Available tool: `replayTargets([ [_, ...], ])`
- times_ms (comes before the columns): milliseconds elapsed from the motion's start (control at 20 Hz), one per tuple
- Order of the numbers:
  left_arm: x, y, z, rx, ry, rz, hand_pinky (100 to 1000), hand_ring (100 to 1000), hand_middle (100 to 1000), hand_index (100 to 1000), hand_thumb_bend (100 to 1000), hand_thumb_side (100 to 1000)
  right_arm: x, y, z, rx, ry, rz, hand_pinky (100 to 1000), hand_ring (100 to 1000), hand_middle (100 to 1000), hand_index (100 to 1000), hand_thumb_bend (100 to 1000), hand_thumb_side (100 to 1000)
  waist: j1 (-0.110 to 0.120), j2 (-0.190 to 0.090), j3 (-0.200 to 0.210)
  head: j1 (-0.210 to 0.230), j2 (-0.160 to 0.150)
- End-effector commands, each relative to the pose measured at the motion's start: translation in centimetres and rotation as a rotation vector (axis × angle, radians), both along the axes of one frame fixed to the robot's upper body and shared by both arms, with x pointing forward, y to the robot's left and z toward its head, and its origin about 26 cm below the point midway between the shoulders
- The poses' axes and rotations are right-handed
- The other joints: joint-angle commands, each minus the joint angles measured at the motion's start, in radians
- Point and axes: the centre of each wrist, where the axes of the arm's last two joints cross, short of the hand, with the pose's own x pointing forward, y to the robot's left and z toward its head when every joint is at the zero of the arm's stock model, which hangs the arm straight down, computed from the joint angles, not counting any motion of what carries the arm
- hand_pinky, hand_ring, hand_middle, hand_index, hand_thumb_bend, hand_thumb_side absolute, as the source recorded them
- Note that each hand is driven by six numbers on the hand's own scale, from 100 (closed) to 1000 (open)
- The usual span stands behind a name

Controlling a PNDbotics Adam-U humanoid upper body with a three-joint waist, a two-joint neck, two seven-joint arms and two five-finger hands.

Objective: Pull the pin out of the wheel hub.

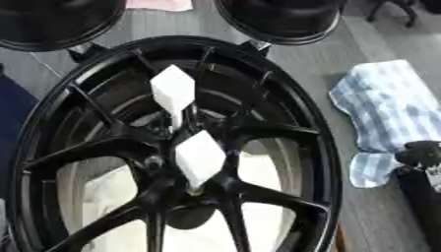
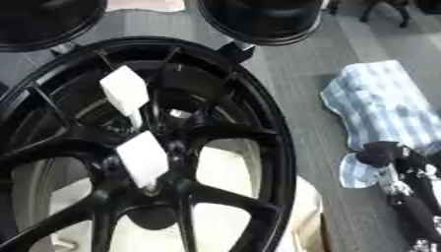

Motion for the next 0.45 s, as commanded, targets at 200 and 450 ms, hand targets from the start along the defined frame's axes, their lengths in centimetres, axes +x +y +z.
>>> replayTargets([
  [200,0.9,-2.2,-0.2,-0.158,-0.136,-0.269,805,967,712,799,100,712,0.1,-0.1,0.9,-0.016,-0.033,0.022,730,634,619,524,197,410,-0.006,-0.023,0.003,0.009,0.003],
  [450,1.7,-4.3,-2.2,-0.336,-0.197,-0.422,804,962,712,801,100,717,0.2,-0.2,1.1,-0.012,-0.048,0.031,731,635,619,524,198,407,-0.012,-0.021,-0.002,0.02,0.008],
])
